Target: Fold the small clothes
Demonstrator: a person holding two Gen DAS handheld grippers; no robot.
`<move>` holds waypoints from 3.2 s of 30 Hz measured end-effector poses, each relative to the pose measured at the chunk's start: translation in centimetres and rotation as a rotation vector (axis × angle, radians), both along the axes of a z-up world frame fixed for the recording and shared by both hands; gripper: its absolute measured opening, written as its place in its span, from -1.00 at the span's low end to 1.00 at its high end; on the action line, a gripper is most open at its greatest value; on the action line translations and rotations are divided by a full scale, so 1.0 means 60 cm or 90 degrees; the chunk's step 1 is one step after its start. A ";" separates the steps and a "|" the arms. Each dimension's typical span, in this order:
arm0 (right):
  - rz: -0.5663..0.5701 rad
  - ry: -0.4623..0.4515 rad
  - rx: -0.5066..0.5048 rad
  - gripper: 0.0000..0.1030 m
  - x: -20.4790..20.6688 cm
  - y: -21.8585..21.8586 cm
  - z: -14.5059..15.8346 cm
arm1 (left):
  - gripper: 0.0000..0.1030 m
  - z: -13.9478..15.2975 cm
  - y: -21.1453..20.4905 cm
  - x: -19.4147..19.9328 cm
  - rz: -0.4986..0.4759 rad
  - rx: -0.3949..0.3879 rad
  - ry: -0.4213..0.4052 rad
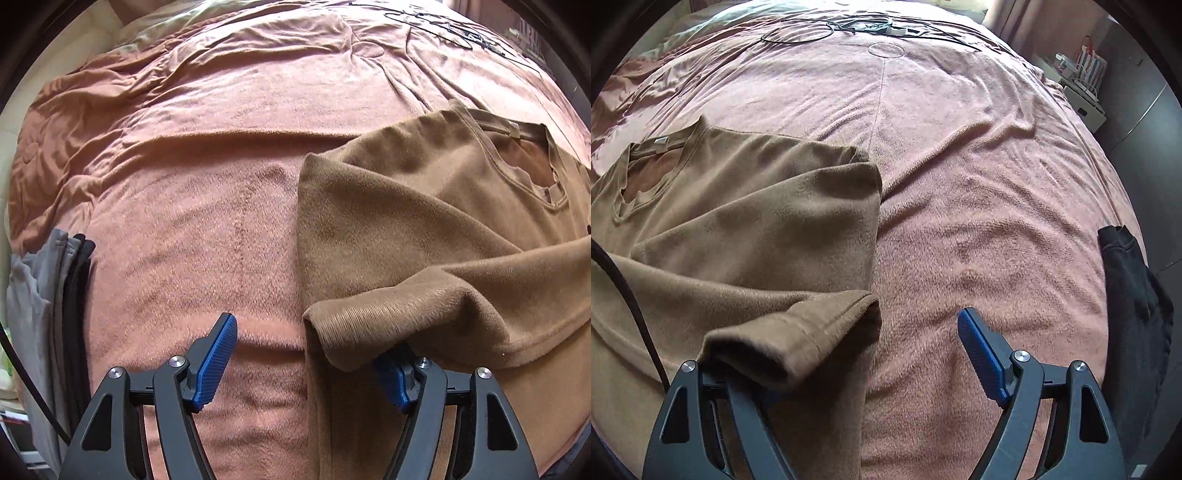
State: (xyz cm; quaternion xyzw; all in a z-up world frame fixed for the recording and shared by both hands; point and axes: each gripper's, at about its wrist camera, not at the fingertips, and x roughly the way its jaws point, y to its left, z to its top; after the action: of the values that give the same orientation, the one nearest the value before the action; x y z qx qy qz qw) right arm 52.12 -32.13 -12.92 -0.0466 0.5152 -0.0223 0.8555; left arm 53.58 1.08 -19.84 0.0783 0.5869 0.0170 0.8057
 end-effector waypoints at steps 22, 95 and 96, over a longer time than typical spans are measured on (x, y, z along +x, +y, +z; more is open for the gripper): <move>-0.009 -0.106 0.152 0.19 0.009 -0.065 0.044 | 0.42 0.091 0.090 0.042 0.160 -0.177 -0.154; -0.023 -0.208 0.163 -1.00 -0.004 -0.061 0.103 | -0.87 0.126 0.040 0.090 0.005 -0.157 -0.225; -0.024 -0.209 0.161 -1.00 0.001 -0.062 0.104 | -0.87 0.130 0.041 0.094 0.008 -0.156 -0.229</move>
State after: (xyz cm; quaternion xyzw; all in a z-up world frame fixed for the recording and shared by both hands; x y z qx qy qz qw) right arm 52.20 -35.82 -6.66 0.0752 0.3680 0.0194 0.9266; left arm 59.24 3.52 -12.06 -0.0285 0.4321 -0.0358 0.9007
